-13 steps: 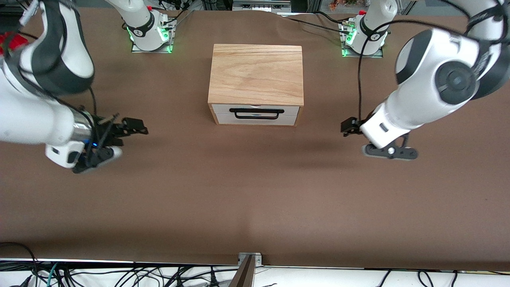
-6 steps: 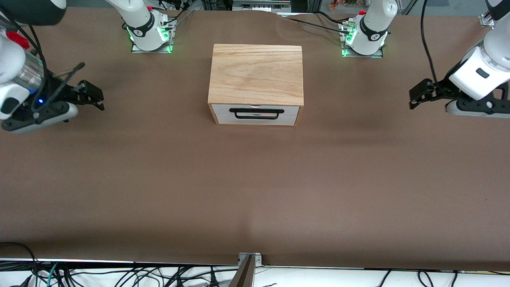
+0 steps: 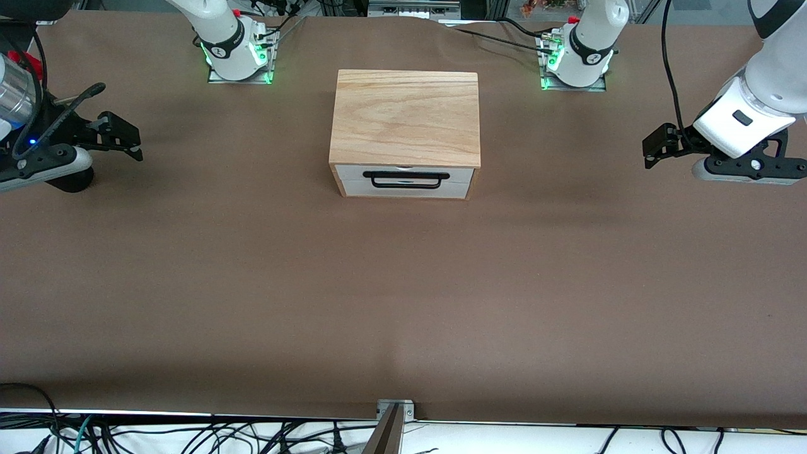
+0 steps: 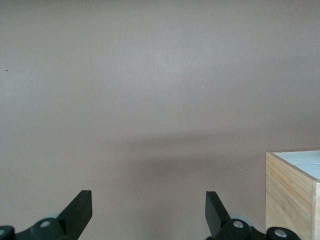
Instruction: Close drawer with both arms simultaneously
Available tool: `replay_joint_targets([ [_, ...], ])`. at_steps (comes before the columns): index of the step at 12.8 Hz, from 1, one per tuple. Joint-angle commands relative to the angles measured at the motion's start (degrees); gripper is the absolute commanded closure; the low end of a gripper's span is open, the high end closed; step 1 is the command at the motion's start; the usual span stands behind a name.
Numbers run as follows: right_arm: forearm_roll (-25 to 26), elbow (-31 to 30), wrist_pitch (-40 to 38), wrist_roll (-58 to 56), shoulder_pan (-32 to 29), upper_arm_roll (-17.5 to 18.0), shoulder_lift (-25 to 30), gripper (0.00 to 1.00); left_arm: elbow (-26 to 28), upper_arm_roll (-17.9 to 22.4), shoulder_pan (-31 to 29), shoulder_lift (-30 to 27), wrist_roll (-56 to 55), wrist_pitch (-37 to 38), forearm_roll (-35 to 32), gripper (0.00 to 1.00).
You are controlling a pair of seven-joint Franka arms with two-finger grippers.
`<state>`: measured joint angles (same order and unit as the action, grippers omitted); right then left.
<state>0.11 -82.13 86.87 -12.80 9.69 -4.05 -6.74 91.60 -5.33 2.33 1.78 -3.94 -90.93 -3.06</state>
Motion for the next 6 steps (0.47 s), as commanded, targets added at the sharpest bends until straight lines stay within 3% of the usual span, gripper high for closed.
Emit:
replay_joint_targets([
  [1,0.68,-1.10,-0.65,-0.82,-0.11,-0.43,1.20,0.00,-0.80,-0.20,0.22,-0.46,0.25,1.80,0.60,0.00],
  [6,0.77,-1.01,-0.65,-0.82,-0.11,-0.61,1.21,0.00,-1.25,-0.20,0.40,-0.37,0.16,2.43,0.77,0.00],
])
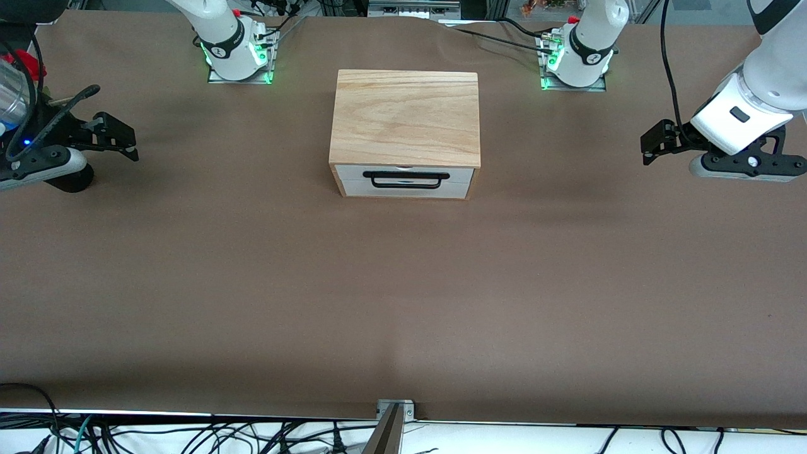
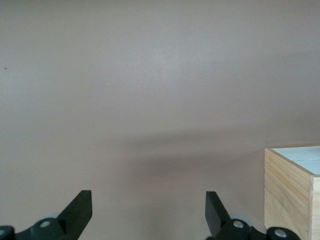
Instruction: Close drawer with both arms simultaneously
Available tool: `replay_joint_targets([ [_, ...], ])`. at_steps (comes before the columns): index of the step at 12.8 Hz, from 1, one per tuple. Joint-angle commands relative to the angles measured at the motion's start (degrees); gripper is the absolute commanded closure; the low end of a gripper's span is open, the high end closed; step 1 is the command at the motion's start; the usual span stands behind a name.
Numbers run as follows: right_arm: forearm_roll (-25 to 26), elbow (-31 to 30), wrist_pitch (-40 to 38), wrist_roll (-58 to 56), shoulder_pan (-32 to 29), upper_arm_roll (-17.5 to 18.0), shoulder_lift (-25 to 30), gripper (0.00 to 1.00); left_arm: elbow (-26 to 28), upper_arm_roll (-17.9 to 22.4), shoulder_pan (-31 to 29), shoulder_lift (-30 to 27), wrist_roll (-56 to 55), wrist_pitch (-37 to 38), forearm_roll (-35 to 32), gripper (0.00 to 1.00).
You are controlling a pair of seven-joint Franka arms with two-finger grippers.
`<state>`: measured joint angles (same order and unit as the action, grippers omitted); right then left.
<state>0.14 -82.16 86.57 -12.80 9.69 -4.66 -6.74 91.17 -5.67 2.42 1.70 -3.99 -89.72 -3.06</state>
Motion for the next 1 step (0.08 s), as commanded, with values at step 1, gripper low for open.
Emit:
replay_joint_targets([
  [1,0.74,-0.98,-0.35,-0.82,-0.02,0.00,1.20,0.00,-0.82,0.13,0.04,-0.12,0.56,1.13,1.21,0.00],
])
